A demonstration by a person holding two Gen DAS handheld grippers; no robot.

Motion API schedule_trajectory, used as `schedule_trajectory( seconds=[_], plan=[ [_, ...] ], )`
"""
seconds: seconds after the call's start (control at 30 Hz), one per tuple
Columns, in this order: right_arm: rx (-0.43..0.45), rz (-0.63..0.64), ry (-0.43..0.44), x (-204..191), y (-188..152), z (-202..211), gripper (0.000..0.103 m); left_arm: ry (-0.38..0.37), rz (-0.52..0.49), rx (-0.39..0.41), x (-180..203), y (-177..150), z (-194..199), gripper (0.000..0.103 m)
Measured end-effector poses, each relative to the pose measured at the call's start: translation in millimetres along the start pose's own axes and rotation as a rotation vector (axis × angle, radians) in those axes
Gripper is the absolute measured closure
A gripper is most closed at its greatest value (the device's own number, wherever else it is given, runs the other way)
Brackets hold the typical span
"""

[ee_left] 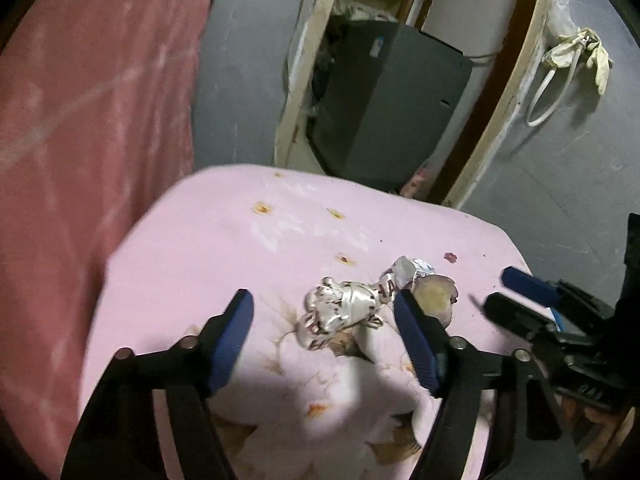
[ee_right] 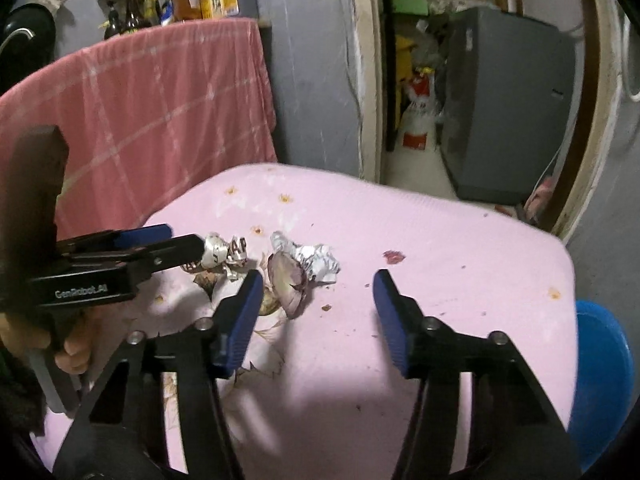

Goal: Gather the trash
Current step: 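Grasp the silver foil wrapper with the left tool while the right tool grasps the purple onion skin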

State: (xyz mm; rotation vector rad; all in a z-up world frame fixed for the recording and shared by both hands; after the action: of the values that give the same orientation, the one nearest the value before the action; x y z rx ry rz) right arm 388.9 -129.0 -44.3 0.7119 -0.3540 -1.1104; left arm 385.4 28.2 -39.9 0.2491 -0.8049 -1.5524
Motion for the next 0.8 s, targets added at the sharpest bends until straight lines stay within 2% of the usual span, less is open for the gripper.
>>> schedule_trajectory(
  seconds=[0.1,0.33,0.4,0.57,0.8],
  plan=[
    [-0.041,0.001,0.013,-2,2,-13,0.057,-0.017,-0.001,-0.037,1,4,-7,0.05],
    [-0.112,0.006,0.06,-10,4,-31,0.072,-0.048,0.011,-0.07,1,11,-13,0.061],
    [-0.126,0.007,0.072,-11,4,-34,0.076,-0.06,0.005,-0.08,2,10,-14,0.067],
    [-0.169,-0.015,0.116,-11,5,-44,0.086,-0.061,-0.027,-0.092,7,8,-16,0.068],
    [-0.148,-0.016,0.132,-12,3,-39,0.087,-0.063,-0.019,-0.096,10,4,-13,0.069]
  ],
)
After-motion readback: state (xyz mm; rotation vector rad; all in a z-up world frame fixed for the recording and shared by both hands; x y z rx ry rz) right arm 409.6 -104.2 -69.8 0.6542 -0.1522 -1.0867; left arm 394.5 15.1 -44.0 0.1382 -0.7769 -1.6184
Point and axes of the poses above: each gripper's, at about its wrist camera, not at the fingertips, and z roughly against the way its jaws point, x to its right, y to its top, the point moved 4 cm from there along -z, roughly the way its jaws point, and after that the axes turned 6 degrees about -x, right-handed, at the moved point
